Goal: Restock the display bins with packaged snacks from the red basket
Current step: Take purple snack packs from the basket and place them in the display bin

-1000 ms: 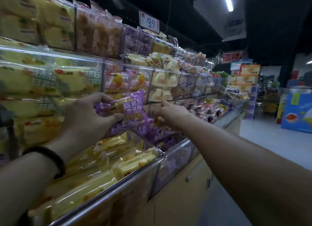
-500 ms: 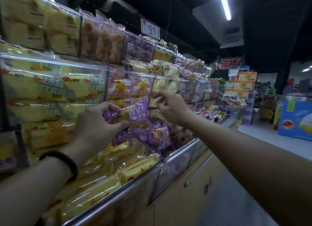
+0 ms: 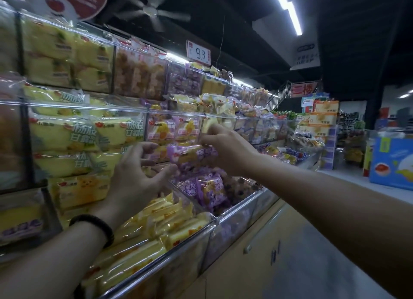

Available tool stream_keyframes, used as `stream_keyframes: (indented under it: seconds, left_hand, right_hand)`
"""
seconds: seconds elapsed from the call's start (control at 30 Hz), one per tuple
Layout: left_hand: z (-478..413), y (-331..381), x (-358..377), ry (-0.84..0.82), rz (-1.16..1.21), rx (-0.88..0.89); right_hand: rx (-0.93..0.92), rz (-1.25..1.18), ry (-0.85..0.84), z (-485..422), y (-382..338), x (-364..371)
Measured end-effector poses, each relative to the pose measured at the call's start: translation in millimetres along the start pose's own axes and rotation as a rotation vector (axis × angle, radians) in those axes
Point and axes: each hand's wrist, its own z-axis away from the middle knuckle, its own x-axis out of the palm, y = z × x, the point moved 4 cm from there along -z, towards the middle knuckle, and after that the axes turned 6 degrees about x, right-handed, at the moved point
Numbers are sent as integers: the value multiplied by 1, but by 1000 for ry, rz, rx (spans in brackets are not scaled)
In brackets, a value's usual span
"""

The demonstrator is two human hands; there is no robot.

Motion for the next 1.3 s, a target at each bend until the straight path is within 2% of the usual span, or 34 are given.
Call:
stream_keyframes:
  seconds: [0.1,0.3,0.43,0.6,0.83,0.97,1.07,1.2,1.3]
  left_hand:
    - [0,-1,7,-33,-50,-23]
    - [-1,-9,14,-59,-89,-37]
    - [-3,-15,16,-88,-115,-40]
    - [-7,-19,13,-116,-137,-71]
    - [-5,-14,19,-245,-168,-82]
    - [-8,-16,18,-312,-193,-117]
    - [-16,-12,11,-323,-115,-136]
    - [-24,21,-5,-337,-74,-133]
    - [-7,67,-15,-407,97,-166]
  right_hand:
    - [183,-87,-84,2,18,4]
    - [323,-105,-294,5,14,65]
    - [340,-166,-432,6,-9,120]
    - [274,-117,-394,5,-20,144]
    - [228,107,-423,-1,-24,126]
    - [329,-12,-304,1,-11,103]
    - [339,-3,-207,9,3,68]
    - [313,-98,-231,35,6,5]
    - [293,-183,-238,68,-4,-42]
